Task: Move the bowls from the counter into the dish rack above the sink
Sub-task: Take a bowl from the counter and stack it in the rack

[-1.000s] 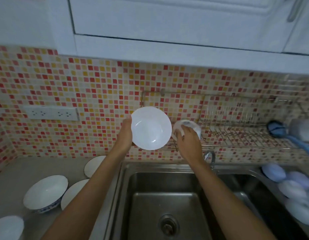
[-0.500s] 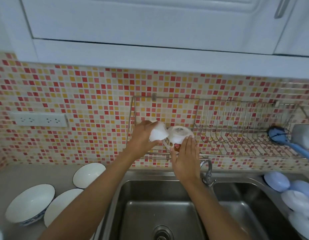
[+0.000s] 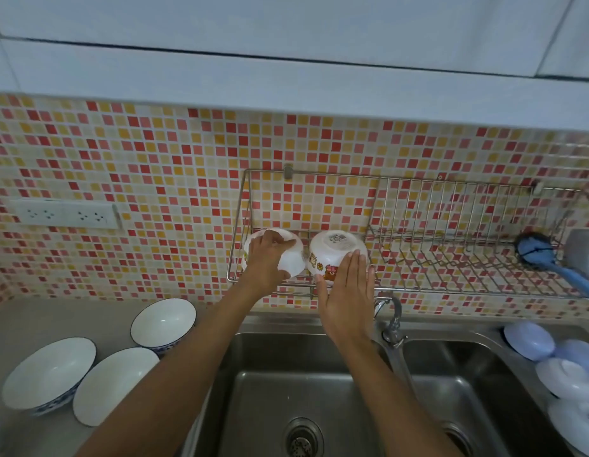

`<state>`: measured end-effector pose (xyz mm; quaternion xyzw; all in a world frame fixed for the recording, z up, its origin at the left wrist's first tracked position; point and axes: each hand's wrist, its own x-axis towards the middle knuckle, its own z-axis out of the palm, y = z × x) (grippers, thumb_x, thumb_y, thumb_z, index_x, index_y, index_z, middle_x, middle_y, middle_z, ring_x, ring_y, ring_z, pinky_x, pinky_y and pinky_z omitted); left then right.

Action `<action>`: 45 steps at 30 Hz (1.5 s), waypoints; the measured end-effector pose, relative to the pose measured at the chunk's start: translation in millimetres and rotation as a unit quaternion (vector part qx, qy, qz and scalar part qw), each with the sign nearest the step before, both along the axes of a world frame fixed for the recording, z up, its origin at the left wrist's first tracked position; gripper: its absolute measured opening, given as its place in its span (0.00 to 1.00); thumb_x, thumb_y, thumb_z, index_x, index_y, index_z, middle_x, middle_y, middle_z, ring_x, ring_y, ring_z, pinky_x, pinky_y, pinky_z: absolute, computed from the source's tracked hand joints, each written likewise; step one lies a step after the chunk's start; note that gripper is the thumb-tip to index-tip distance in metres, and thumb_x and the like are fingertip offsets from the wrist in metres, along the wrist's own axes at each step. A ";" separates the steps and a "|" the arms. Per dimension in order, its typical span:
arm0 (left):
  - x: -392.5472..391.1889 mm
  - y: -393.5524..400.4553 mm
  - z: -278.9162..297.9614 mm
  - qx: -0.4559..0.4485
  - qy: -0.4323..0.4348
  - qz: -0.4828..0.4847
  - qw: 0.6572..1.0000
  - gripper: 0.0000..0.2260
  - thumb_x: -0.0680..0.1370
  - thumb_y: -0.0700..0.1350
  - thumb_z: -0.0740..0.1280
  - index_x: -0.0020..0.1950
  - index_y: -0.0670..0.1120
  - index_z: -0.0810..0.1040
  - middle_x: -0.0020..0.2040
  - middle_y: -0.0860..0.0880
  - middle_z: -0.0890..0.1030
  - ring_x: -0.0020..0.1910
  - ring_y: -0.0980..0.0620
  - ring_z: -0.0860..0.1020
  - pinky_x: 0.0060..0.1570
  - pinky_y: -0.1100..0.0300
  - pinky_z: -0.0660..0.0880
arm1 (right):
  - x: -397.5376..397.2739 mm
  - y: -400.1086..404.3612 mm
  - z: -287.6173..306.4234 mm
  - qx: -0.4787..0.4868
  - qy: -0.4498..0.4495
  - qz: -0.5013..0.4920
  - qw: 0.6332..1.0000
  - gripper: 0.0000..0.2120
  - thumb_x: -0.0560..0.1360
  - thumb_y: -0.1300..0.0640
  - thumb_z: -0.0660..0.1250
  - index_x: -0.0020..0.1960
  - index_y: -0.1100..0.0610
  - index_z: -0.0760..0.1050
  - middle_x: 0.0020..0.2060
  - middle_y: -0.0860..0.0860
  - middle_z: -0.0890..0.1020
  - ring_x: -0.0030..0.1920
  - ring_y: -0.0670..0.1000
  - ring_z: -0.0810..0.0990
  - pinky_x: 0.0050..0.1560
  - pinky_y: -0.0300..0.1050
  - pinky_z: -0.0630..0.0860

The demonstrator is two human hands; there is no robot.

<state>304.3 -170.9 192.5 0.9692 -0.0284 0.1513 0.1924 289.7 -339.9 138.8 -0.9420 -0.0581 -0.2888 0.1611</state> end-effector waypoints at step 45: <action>-75.1 24.0 -61.4 0.101 -0.049 0.050 0.992 0.25 0.82 0.57 0.43 0.77 0.52 0.45 0.78 0.51 0.46 0.77 0.48 0.42 0.74 0.50 0.35 | -17.2 21.1 -24.6 0.002 -0.018 0.046 0.999 0.33 0.80 0.39 0.45 0.77 0.60 0.55 0.77 0.59 0.55 0.78 0.60 0.50 0.76 0.62 0.49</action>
